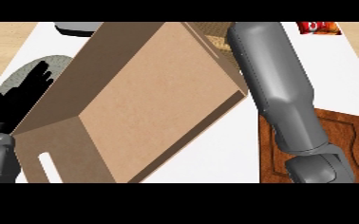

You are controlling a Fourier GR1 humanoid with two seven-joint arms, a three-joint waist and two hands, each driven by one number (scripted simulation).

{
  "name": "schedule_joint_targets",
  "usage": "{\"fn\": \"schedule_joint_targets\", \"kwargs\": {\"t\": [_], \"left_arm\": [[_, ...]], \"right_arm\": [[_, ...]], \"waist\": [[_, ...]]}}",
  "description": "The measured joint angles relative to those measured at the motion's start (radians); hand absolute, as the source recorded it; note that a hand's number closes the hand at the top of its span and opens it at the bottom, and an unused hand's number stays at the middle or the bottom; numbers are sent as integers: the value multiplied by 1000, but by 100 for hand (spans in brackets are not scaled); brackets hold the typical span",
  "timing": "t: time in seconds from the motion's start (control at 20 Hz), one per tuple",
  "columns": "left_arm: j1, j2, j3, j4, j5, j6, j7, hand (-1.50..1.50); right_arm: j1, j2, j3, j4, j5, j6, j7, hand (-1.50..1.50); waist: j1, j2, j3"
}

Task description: Pick the squash from the cutting board and place it in the basket

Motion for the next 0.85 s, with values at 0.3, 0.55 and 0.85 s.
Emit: {"fn": "schedule_joint_targets", "kwargs": {"t": [0.3,0.55,0.85], "left_arm": [[-2,-21,0,-7,0,24,18,0],[-1,-36,-7,-8,-6,33,21,0],[9,-42,-5,-25,-5,40,32,0]], "right_arm": [[54,16,-64,-195,65,-73,8,-150],[153,22,-43,-373,38,-94,24,-150],[319,20,40,-587,-66,-62,48,-150]], "waist": [[-39,-11,-2],[-50,-20,-2],[-69,-37,-1]]}}
